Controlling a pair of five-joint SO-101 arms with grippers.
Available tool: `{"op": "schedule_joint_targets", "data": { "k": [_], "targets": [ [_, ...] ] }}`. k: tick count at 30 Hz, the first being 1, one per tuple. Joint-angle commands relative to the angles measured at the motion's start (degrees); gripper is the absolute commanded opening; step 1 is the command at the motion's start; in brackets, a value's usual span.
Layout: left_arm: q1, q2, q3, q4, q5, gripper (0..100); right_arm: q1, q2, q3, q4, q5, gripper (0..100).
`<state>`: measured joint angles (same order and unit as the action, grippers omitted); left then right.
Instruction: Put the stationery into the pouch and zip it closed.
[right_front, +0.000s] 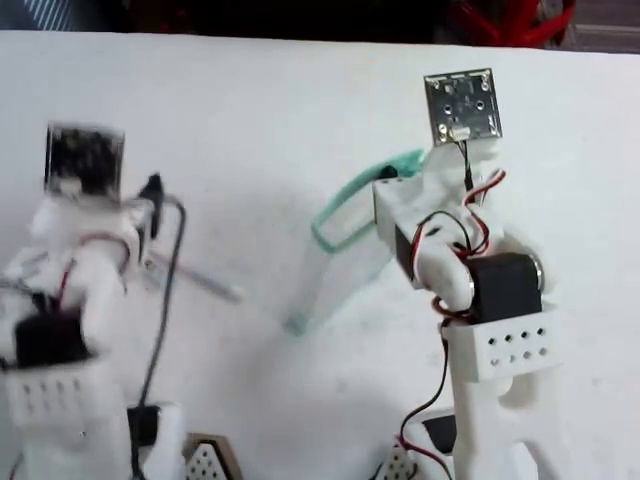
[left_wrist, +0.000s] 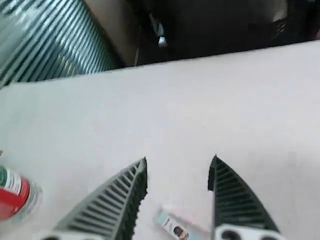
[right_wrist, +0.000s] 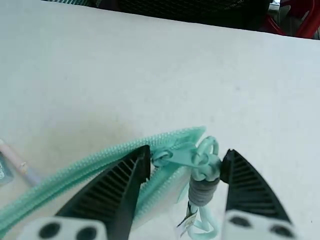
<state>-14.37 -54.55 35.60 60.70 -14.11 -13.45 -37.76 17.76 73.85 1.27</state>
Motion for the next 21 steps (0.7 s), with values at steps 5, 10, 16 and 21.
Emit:
{"op": "schedule_joint_targets", "data": {
  "k": [5, 10, 16, 21],
  "targets": [
    [-13.1, 30.7, -22.1, 20.0, 1.3, 21, 0.6, 0.9, 2.1, 0.0, 0.3, 23.0],
    [-14.4, 48.2, -25.7, 24.4, 9.4, 20, 0.5, 0.9, 2.1, 0.0, 0.2, 23.0],
    [-12.8, 62.8, -26.3, 16.5, 14.2, 20, 0.5, 0.9, 2.1, 0.0, 0.2, 23.0],
    [-12.8, 68.4, -26.2, 9.9, 19.7, 21, 0.5, 0.9, 2.2, 0.0, 0.3, 23.0]
  ]
}}
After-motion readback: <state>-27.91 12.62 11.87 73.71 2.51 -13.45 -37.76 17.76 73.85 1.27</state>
